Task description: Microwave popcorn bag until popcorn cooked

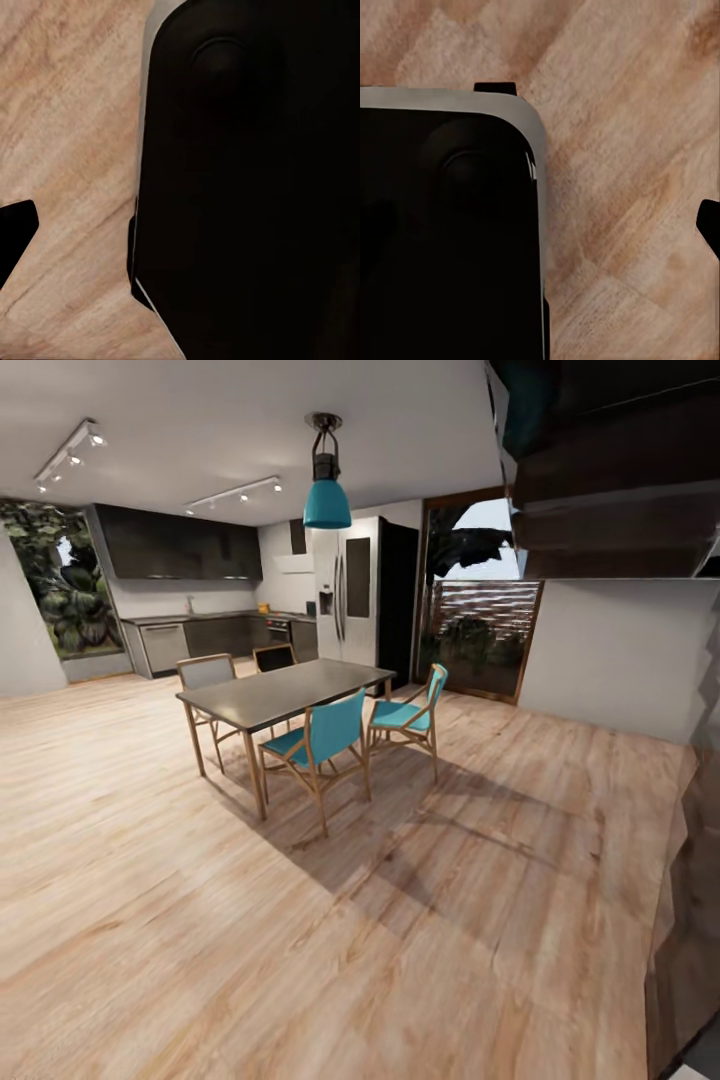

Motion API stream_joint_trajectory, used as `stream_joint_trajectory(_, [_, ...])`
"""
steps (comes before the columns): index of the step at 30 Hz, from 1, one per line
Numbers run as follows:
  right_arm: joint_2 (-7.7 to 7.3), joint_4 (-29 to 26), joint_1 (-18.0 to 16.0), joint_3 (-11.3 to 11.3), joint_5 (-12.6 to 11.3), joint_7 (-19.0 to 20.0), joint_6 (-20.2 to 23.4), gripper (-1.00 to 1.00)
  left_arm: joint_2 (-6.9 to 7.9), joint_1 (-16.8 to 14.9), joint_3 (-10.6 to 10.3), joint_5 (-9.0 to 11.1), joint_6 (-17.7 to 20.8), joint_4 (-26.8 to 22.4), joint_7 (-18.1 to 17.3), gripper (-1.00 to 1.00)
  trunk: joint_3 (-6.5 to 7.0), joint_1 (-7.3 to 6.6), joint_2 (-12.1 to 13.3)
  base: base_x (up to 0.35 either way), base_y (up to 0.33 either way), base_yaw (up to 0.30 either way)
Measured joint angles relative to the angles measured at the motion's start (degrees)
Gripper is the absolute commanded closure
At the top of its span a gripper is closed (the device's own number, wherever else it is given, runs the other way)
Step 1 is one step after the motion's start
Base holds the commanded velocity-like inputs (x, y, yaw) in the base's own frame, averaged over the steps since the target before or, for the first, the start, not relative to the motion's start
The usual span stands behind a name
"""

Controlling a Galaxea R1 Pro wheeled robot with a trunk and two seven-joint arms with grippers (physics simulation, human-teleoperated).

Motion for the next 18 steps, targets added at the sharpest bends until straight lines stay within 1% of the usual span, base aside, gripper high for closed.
stream_joint_trajectory(1, [0.03, 0.0, 0.0, 0.0, -0.01, 0.0, 0.0, -1.0, 0.06, 0.0, 2.2, 0.0, -0.11, 0.0, 0.0, -1.0, -0.03, 0.0, 0.0, 0.325, 0.0, 0.252])
stream_joint_trajectory(2, [0.01, 0.0, 0.0, 0.0, -0.02, 0.0, 0.0, -1.0, 0.08, 0.0, 3.43, 0.0, -0.22, -0.01, -0.02, -1.0, -0.07, 0.0, 0.0, 0.327, 0.0, 0.252])
stream_joint_trajectory(5, [0.0, 0.0, 0.0, 0.0, -0.02, 0.0, 0.0, -1.0, 0.12, 0.0, 5.51, 0.0, -0.37, -0.01, -0.07, -1.0, -0.16, 0.0, 0.0, 0.329, 0.0, 0.252])
stream_joint_trajectory(9, [-0.01, 0.0, 0.0, 0.0, 0.0, 0.0, 0.0, -1.0, 0.13, 0.0, 5.82, 0.0, -0.35, -0.01, -0.08, -1.0, -0.3, 0.0, 0.0, 0.33, 0.0, 0.252])
stream_joint_trajectory(18, [0.0, 0.0, 0.0, 0.0, -0.01, 0.0, 0.0, -1.0, 0.21, 0.0, 5.85, 0.0, -0.4, -0.01, -0.07, -1.0, -0.59, 0.0, 0.0, 0.33, 0.0, 0.252])
